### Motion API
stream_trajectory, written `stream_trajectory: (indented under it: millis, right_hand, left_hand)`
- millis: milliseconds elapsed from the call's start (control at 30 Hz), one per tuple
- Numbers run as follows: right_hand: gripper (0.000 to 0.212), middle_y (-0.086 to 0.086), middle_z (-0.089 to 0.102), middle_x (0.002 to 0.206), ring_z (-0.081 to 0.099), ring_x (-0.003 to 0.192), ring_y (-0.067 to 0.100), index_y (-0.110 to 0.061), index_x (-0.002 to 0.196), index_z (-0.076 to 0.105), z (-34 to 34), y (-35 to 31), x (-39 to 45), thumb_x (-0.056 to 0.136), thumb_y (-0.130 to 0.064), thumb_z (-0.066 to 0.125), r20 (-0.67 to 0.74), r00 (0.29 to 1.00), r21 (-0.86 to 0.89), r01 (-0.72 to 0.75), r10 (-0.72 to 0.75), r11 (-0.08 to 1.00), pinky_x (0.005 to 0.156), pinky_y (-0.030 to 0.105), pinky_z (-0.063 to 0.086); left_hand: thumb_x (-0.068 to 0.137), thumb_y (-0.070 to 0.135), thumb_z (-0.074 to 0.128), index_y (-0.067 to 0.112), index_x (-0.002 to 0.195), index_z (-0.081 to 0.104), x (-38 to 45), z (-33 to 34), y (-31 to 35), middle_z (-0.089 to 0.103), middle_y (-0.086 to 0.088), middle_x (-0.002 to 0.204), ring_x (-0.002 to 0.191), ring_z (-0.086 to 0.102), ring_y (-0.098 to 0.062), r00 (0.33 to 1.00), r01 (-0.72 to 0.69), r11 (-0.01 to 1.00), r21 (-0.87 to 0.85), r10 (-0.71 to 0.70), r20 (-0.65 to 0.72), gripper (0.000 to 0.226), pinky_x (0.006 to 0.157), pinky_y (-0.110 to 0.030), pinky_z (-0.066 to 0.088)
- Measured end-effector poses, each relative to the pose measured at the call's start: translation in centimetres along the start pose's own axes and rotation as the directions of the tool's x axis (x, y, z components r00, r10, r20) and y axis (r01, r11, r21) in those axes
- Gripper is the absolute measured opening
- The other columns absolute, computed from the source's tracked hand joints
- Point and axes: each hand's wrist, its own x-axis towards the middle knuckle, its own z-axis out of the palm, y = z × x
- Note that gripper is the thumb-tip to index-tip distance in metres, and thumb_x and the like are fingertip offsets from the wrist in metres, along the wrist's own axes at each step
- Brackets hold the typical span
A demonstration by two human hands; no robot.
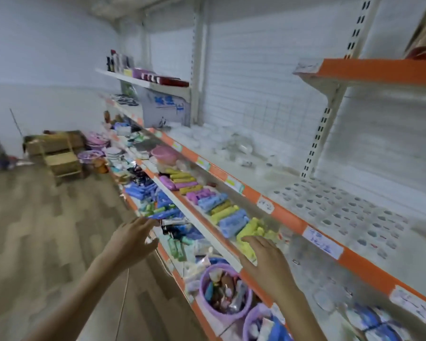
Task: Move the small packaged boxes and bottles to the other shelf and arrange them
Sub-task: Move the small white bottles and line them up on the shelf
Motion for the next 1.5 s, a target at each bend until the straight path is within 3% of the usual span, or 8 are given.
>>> stream_trajectory:
  millis: [133, 267, 433, 967, 1100, 1233, 1367, 1500]
  right_hand:
    - [0.04, -0.011, 0.05, 0.13, 0.047, 0.119, 0.01, -0.026, 0.132, 0.045, 2.6, -3.8, 7.7, 0.094, -0.039, 0.045, -0.011, 1.0, 0.061, 0.002, -0.001, 0.998, 0.094, 0.022, 0.037]
    - [0.039, -0.011, 0.05, 0.129, 0.045, 0.12, 0.01, -0.025, 0.129, 0.047, 4.3, -5.9, 14.0, 0.092, -0.036, 0.051, -0.049, 0.998, 0.115, -0.024, 0.03, 0.993, 0.095, 0.023, 0.037]
    - [0.036, -0.009, 0.054, 0.125, 0.05, 0.114, 0.011, -0.027, 0.125, 0.052, 4.7, -4.7, 20.6, 0.09, -0.036, 0.053, -0.079, 0.992, 0.113, -0.089, 0.099, 0.99, 0.088, 0.024, 0.039]
    - [0.036, -0.007, 0.053, 0.125, 0.046, 0.119, 0.014, -0.024, 0.124, 0.053, 0.4, 10.9, 45.1, 0.089, -0.032, 0.056, -0.236, 0.943, 0.065, -0.226, 0.235, 0.972, 0.094, 0.026, 0.038]
    - [0.036, -0.005, 0.053, 0.124, 0.047, 0.118, 0.016, -0.025, 0.124, 0.052, 1.2, 13.6, 50.0, 0.088, -0.033, 0.056, -0.174, 0.943, 0.091, -0.272, 0.284, 0.958, 0.096, 0.031, 0.041]
    - [0.039, -0.001, 0.052, 0.129, 0.043, 0.121, 0.018, -0.022, 0.127, 0.05, 2.2, 15.5, 53.8, 0.089, -0.032, 0.055, -0.116, 0.932, 0.029, -0.342, 0.343, 0.939, 0.099, 0.033, 0.038]
    - [0.042, 0.0, 0.046, 0.137, 0.037, 0.128, 0.02, -0.018, 0.132, 0.045, 3.3, 17.4, 56.6, 0.092, -0.029, 0.051, -0.098, 0.907, -0.04, -0.415, 0.41, 0.909, 0.103, 0.033, 0.033]
    - [0.046, 0.001, 0.04, 0.143, 0.033, 0.132, 0.019, -0.015, 0.138, 0.038, 4.5, 18.4, 59.6, 0.094, -0.029, 0.047, -0.096, 0.882, -0.091, -0.468, 0.46, 0.879, 0.106, 0.032, 0.029]
  left_hand:
    - [0.069, 0.042, 0.047, 0.018, 0.097, 0.068, 4.5, -0.6, -7.7, 0.066, -0.002, 0.084, 0.08, 0.066, -0.025, 1.0, -0.006, 1.0, 0.018, 0.006, 0.016, 0.043, 0.062, -0.031, 0.053]
    - [0.082, 0.039, 0.051, 0.02, 0.118, 0.059, 10.0, -0.8, -12.4, 0.063, -0.002, 0.11, 0.104, 0.058, -0.022, 0.999, -0.037, 0.999, 0.039, 0.036, 0.022, 0.041, 0.083, -0.033, 0.047]
    - [0.089, 0.036, 0.053, 0.024, 0.127, 0.051, 17.9, 0.8, -14.6, 0.055, 0.004, 0.125, 0.11, 0.053, -0.011, 0.995, -0.095, 0.995, 0.002, 0.095, 0.027, 0.04, 0.082, -0.021, 0.043]
    - [0.089, 0.038, 0.051, 0.025, 0.131, 0.042, 50.1, 8.7, -7.4, 0.047, 0.004, 0.132, 0.122, 0.042, -0.014, 0.901, -0.42, 0.902, -0.098, 0.427, 0.068, 0.045, 0.095, -0.027, 0.037]
    - [0.08, 0.037, 0.063, 0.019, 0.132, 0.044, 56.0, 11.0, -5.1, 0.047, -0.002, 0.134, 0.127, 0.04, -0.019, 0.793, -0.606, 0.796, -0.018, 0.605, 0.072, 0.059, 0.1, -0.031, 0.038]
    - [0.041, 0.048, 0.076, 0.018, 0.111, 0.062, 60.4, 12.5, -2.9, 0.064, 0.003, 0.108, 0.102, 0.062, -0.015, 0.596, -0.798, 0.573, 0.186, 0.797, 0.103, 0.078, 0.079, -0.021, 0.053]
    - [0.068, 0.027, 0.07, 0.009, 0.131, 0.047, 64.4, 14.3, -0.6, 0.047, -0.009, 0.133, 0.131, 0.037, -0.023, 0.422, -0.907, 0.404, 0.122, 0.87, 0.257, 0.069, 0.108, -0.028, 0.027]
    - [0.075, 0.034, 0.067, 0.012, 0.122, 0.048, 66.8, 15.8, 0.1, 0.05, -0.007, 0.124, 0.122, 0.037, -0.022, 0.333, -0.936, 0.352, 0.011, 0.874, 0.353, 0.055, 0.106, -0.024, 0.024]
